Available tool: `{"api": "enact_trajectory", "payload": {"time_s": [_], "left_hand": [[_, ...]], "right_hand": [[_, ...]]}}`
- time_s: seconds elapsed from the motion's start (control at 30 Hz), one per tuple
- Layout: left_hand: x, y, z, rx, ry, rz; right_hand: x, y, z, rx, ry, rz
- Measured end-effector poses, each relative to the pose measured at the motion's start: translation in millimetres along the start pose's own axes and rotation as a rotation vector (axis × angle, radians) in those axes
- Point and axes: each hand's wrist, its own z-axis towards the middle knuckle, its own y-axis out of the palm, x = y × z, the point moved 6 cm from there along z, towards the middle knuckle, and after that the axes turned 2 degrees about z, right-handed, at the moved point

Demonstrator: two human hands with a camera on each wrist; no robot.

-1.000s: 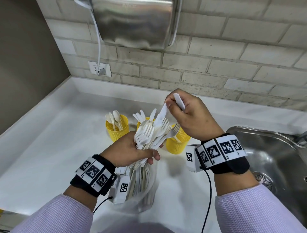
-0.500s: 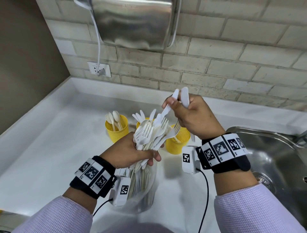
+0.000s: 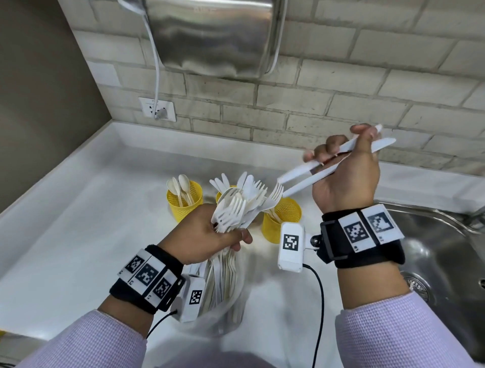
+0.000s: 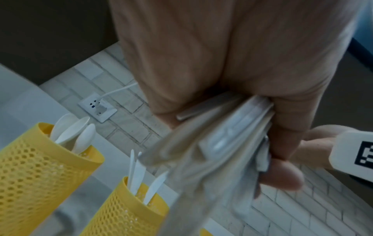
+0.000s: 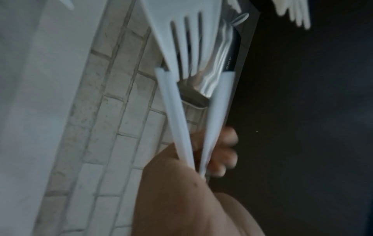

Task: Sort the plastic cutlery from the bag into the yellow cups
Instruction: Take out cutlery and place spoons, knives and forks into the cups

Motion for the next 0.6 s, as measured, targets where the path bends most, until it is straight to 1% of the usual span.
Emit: {"api": "enact_trajectory", "payload": {"time_s": [0.07, 0.13, 0.2, 0.3, 0.33, 0.4, 0.43, 0.5, 0.6], "left_hand": [[0, -3, 2, 0.060, 0.030, 0.050], [-1, -6, 5, 0.107, 0.047, 0.081], [-3, -8, 6, 0.134, 0.049, 0.082], [-1, -8, 5, 0.141, 0.075, 0.072], [-1, -8, 5, 0.138, 0.075, 0.078], [-3, -8, 5, 0.130, 0.076, 0.111], [-5, -9, 5, 0.127, 0.078, 0.131], [-7, -9, 5, 0.123, 0.072, 0.155], [-6, -9, 4, 0.125, 0.059, 0.130]], "right_hand": [[-8, 4, -1, -0.023, -0.086, -0.101], [-9, 10, -4, -0.087, -0.126, -0.251], [-5, 19, -10, -0.240, -0.134, -0.430], [5, 30, -22, -0.526, -0.168, -0.846], [11, 32, -27, -0.618, -0.148, -0.959], [23, 35, -35, -0.775, -0.046, -1.106], [28, 34, -37, -0.820, 0.009, -1.153], [33, 33, -38, -0.838, 0.060, -1.211], [35, 35, -36, -0.844, 0.000, -1.233]]}}
